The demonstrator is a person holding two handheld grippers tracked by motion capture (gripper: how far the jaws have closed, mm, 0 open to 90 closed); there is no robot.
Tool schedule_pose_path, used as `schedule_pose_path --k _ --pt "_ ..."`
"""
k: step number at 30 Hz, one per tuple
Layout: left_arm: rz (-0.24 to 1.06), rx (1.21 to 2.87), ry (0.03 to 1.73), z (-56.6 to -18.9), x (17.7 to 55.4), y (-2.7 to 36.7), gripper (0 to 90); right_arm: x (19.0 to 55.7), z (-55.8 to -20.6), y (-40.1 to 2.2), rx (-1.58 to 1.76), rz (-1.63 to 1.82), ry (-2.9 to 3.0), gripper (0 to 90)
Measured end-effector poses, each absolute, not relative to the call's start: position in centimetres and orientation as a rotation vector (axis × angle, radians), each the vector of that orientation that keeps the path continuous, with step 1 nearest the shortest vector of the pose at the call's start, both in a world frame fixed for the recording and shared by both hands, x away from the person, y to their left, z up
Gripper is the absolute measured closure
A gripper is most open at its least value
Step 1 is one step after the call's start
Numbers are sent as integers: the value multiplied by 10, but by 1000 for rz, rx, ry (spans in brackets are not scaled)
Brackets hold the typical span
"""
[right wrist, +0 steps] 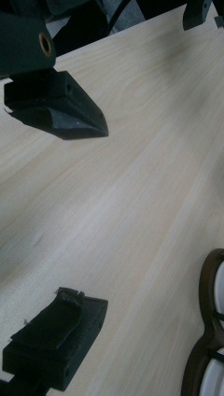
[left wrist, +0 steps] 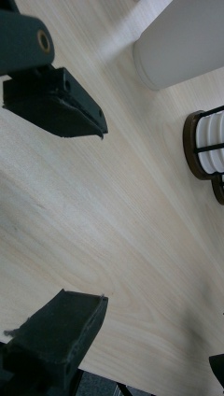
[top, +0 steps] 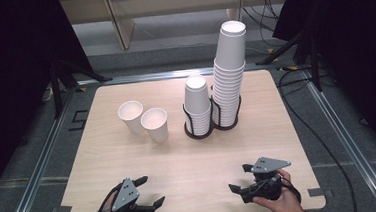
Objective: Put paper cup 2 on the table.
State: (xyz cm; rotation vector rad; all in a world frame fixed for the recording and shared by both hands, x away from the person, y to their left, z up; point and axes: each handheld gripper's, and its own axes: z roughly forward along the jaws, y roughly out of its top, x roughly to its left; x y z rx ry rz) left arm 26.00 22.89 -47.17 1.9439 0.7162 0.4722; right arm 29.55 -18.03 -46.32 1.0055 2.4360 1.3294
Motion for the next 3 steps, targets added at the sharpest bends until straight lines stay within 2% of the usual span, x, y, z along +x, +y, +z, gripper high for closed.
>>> schedule_pose_path --k 3 --pt "477 1950 712 -471 261 229 142 296 -464 -180 1025 1326 2445 157"
